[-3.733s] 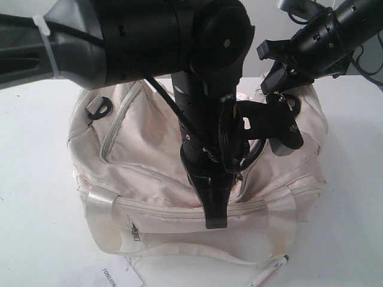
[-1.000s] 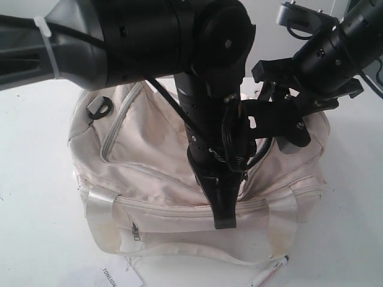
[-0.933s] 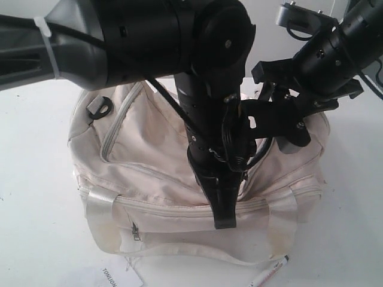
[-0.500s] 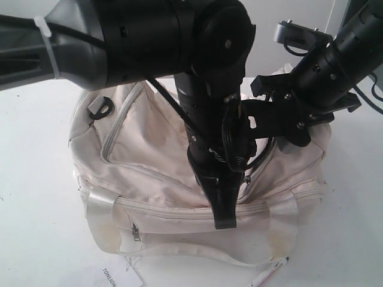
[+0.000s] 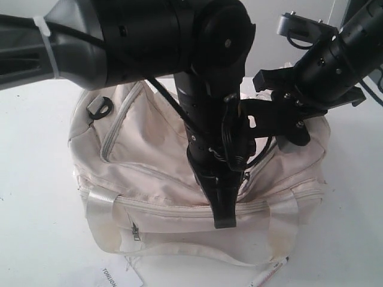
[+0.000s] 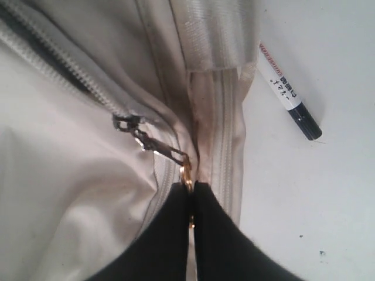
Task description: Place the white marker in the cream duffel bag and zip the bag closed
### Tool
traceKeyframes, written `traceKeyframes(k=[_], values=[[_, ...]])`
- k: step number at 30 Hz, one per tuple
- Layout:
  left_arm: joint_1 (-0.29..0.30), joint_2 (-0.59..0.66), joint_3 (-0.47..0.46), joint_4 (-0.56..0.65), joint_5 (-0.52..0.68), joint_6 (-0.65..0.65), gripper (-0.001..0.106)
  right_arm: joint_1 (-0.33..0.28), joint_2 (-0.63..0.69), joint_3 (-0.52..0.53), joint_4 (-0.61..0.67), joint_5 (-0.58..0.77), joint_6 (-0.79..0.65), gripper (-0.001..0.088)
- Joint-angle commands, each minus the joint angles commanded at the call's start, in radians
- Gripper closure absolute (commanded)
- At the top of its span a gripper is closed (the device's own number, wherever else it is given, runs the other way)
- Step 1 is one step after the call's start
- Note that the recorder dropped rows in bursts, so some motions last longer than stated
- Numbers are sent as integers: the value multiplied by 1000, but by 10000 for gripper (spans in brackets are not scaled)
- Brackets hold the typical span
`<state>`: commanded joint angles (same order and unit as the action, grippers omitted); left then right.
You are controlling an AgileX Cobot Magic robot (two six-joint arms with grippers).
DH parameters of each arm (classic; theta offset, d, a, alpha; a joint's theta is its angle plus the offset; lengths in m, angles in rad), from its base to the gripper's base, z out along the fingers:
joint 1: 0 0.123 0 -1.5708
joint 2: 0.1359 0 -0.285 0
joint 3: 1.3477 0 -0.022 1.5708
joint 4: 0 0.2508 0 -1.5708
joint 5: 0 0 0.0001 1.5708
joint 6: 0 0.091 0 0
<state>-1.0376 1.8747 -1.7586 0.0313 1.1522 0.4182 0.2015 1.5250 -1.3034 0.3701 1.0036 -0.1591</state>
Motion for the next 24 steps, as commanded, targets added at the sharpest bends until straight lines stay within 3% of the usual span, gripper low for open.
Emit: traceKeyframes(k=[24], values=[[0,0,0,79,69,0,1053,0,-15,0,-13,-14,2,868]])
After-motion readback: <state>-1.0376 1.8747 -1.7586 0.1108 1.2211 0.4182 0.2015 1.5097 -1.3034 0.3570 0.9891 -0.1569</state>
